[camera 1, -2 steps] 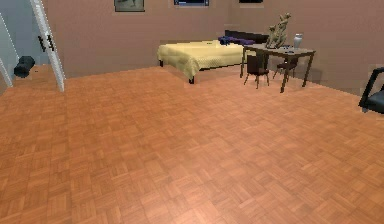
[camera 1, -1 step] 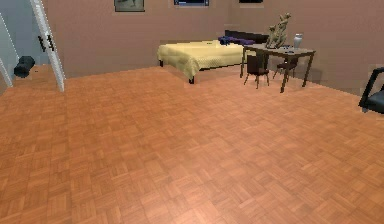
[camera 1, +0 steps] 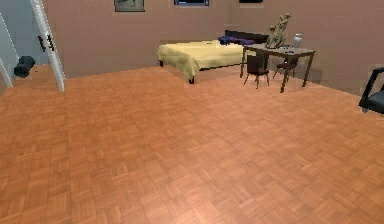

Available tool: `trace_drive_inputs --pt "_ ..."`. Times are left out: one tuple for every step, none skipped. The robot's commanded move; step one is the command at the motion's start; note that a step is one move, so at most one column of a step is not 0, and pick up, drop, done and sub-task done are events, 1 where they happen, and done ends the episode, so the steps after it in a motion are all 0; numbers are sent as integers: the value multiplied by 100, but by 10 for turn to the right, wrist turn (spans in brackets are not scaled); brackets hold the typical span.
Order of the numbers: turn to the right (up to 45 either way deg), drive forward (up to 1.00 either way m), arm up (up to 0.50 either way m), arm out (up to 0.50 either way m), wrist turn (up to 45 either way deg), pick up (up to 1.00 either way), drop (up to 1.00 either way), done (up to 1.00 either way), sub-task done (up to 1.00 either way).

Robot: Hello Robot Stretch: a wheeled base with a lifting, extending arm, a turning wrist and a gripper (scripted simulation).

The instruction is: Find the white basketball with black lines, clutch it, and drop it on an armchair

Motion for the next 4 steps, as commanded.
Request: trace_drive_inputs --pt "0 0 38 0 0 0 0 0 0" --pt "0 0 0 0 -450 0 0 0 0" --pt "0 0 0 0 -450 0 0 0 0" --pt "0 0 0 0 -180 0 0 0 0"
